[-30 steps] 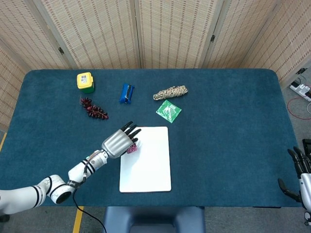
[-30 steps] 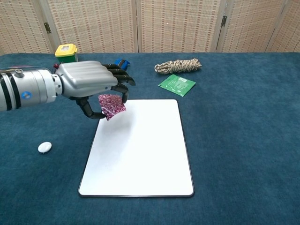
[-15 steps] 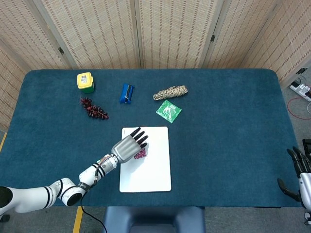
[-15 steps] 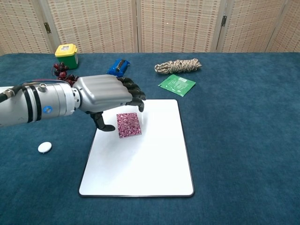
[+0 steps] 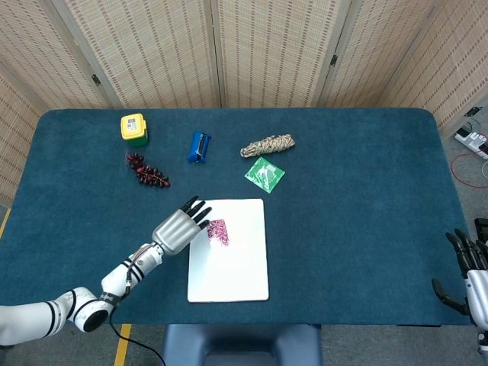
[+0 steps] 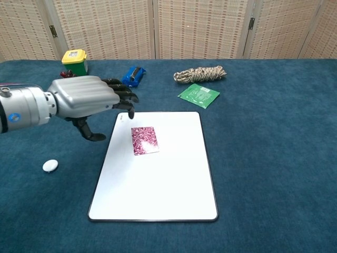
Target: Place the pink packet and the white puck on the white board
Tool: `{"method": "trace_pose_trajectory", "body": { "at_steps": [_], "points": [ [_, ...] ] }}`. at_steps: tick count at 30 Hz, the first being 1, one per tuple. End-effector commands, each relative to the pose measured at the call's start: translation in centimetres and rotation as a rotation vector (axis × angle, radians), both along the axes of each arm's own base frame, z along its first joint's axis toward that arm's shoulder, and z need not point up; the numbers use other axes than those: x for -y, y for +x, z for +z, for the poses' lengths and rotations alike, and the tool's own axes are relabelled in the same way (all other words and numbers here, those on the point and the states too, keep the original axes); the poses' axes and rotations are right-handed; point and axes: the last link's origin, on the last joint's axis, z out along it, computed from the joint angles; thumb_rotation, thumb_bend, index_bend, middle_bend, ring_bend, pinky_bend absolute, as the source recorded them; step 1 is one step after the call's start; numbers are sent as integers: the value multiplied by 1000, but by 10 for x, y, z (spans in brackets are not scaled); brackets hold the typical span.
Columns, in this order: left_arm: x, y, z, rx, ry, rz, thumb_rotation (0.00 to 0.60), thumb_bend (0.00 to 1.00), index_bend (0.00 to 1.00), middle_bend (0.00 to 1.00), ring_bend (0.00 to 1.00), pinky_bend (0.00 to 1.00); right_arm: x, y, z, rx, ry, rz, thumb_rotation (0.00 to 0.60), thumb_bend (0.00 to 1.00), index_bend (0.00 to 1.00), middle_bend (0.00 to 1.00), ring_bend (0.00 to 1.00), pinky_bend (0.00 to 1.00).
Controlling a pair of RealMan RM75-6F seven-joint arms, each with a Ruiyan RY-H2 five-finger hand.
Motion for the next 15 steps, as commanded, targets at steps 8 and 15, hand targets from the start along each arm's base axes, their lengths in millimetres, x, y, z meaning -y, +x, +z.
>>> {"method": "trace_pose_trajectory", "body": {
  "at_steps": [8, 15],
  "points": [
    [23, -47, 31, -7, 29, 45, 600, 354, 321, 119, 71, 0, 5, 3, -2, 1, 11, 23, 600, 365, 33, 64, 96, 42],
    [41, -75, 38, -39, 29, 72, 600, 354, 342, 119, 78, 0, 7, 4, -4, 5, 17, 33, 600, 365, 33, 64, 96, 42]
  ]
}}
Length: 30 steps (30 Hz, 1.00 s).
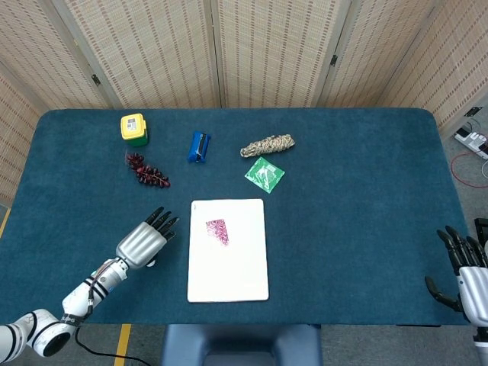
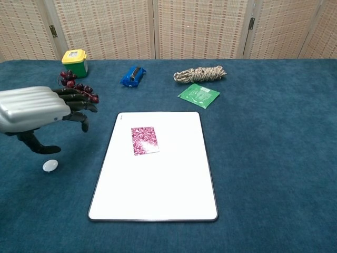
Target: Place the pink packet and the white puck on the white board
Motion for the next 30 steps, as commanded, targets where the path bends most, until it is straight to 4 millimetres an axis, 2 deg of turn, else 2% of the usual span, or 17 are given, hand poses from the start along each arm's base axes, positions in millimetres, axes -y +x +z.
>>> {"method": "trace_pose_trajectory", "body": {
  "at_steps": [1, 9, 16, 30],
  "points": [
    [8, -11, 4, -1, 3, 14, 600, 354, 344, 119, 79, 0, 0, 0, 0, 1, 0, 3, 600, 365, 33, 64, 96, 42],
    [22, -27, 8, 21, 6, 44, 600, 354, 368, 123, 85, 0, 0, 3, 0, 0, 1, 13, 600, 365, 33, 64, 97, 42],
    [28, -38, -1, 60, -11, 93, 600, 352, 410, 147, 106, 0, 0, 3, -1, 0, 4, 15, 600, 364, 33, 64, 97, 43],
    [25, -38, -18, 65, -12, 98, 600, 353, 446, 152, 109, 0, -2, 2, 0, -2, 0, 7, 600, 365, 33, 64, 96, 42]
  ]
}}
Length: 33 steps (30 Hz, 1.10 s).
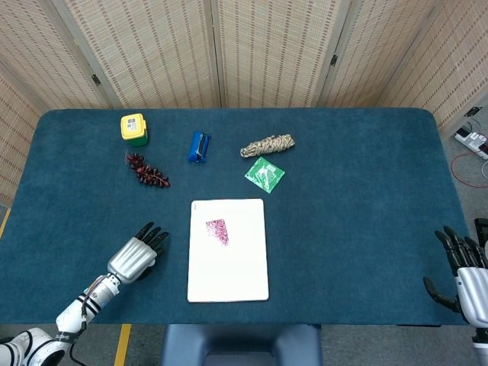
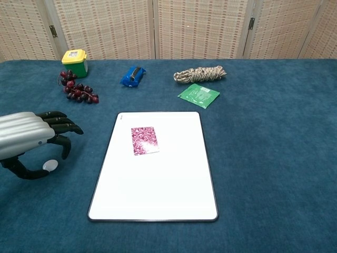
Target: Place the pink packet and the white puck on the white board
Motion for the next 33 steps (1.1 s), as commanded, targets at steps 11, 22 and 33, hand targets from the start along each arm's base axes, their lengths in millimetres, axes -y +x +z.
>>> {"method": "trace_pose_trajectory", "body": {
  "at_steps": [11, 22, 33],
  "points": [
    [0, -12, 4, -13, 18, 31, 600, 353, 462, 157, 113, 0, 1, 0, -1, 0, 4, -1, 600, 365, 33, 64, 96, 42],
    [0, -11, -2, -12, 10, 29, 600, 353, 461, 158, 114, 0, -1, 0, 0, -1, -1, -3, 600, 365, 33, 64, 97, 42],
    [-3, -12, -2, -15, 16, 36, 600, 355, 496, 165, 117, 0, 0, 1, -1, 0, 1, -3, 600, 365, 33, 64, 97, 42]
  ]
}}
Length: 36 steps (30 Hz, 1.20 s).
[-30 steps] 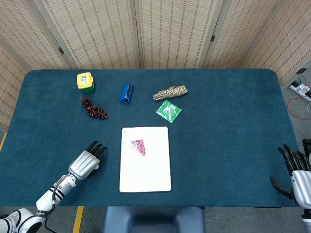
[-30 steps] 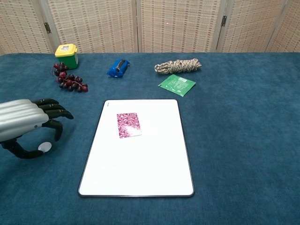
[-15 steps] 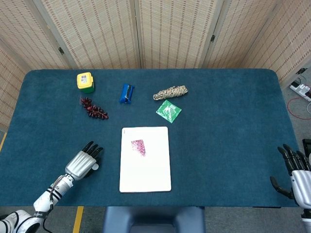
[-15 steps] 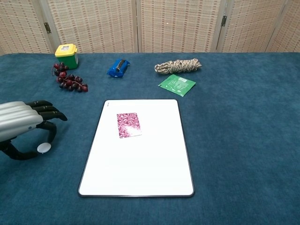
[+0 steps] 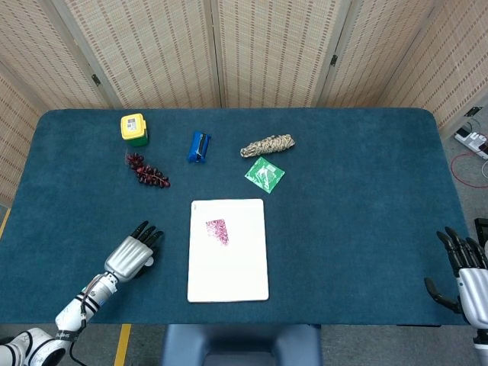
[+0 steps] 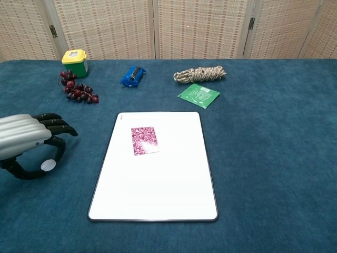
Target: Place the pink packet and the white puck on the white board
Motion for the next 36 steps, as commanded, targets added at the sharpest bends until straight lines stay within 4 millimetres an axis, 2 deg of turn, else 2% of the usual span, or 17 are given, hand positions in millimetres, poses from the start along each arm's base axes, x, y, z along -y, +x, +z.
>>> {"method": "trace_pose_trajectory", "body": {
  "at_steps": [1, 9, 12, 18, 28, 36],
  "points": [
    [0, 0, 0, -2, 1, -2, 600, 355, 502, 166, 119, 0, 1, 1, 0, 0, 0, 2, 600, 365, 33, 64, 97, 42],
    [-8, 12, 7, 17, 17, -43, 600, 355, 519, 172, 124, 0, 2, 2, 0, -4, 2, 8, 600, 365, 33, 64, 97, 42],
    [-16, 27, 9, 32, 20, -70, 600, 356, 519, 172, 124, 0, 3, 2, 0, -2, 4, 7, 600, 365, 33, 64, 97, 42],
    [-36, 68, 8, 109, 6, -110, 600, 356, 518, 172, 124, 0, 3, 2, -1, -4, 4, 5, 600, 365, 33, 64, 97, 42],
    [-64, 130, -24, 139, -52, -171, 600, 356, 518, 173, 124, 0, -1, -2, 3, -9, -2, -17, 600, 365, 33, 64, 97, 42],
    [-78, 159, -51, 137, -73, -159, 600, 356, 517, 172, 123, 0, 0, -3, 3, -9, 1, -24, 600, 365, 34, 64, 97, 42]
  ]
}}
